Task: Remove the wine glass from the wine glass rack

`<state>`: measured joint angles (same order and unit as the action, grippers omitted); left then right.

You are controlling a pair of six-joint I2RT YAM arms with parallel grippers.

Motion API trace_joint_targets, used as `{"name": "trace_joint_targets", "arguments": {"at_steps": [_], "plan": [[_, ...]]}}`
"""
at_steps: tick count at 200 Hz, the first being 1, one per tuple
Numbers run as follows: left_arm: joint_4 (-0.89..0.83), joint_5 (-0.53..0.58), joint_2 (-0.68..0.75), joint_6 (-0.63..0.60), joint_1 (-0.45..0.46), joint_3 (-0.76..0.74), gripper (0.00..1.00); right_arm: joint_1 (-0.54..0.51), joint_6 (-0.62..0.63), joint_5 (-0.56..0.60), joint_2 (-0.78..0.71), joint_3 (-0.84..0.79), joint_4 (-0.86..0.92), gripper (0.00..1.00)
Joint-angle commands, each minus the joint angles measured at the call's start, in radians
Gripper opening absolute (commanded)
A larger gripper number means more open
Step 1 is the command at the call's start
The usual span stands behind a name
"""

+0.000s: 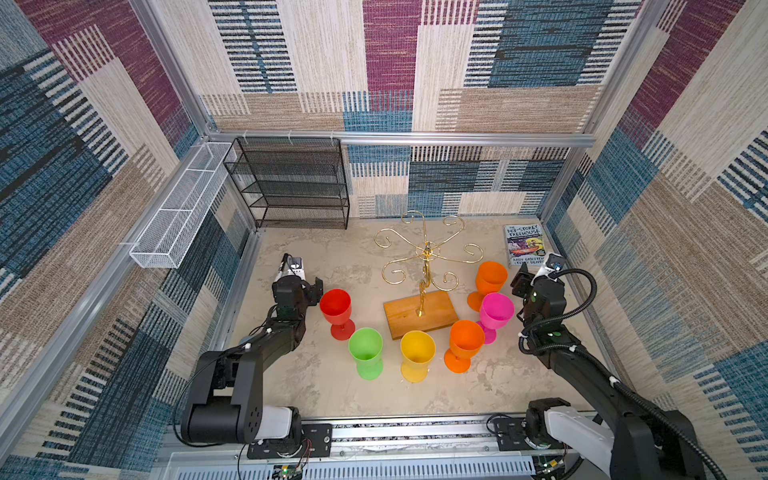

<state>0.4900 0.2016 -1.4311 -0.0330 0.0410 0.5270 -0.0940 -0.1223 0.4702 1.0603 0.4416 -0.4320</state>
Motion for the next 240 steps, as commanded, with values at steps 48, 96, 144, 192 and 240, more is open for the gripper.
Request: {"name": "trace_joint_targets", "arguments": {"at_steps": [48, 96, 144, 192, 240], "plan": [[0.269, -0.083, -0.090, 0.044, -0.048, -0.076, 1.00, 0.019, 0.062, -0.098, 0.119, -0.162, -0.436, 0.72], [0.276, -0.084, -0.092, 0.048, -0.051, -0.079, 1.00, 0.030, 0.097, -0.153, 0.328, -0.159, -0.613, 0.71], [0.279, -0.084, -0.093, 0.048, -0.051, -0.080, 1.00, 0.036, 0.096, -0.157, 0.403, -0.190, -0.735, 0.72], [0.279, -0.083, -0.094, 0.048, -0.052, -0.079, 1.00, 0.042, 0.119, -0.227, 0.433, -0.185, -0.748, 0.71], [0.280, -0.082, -0.094, 0.047, -0.051, -0.080, 1.00, 0.062, 0.115, -0.284, 0.442, -0.174, -0.729, 0.72]]}}
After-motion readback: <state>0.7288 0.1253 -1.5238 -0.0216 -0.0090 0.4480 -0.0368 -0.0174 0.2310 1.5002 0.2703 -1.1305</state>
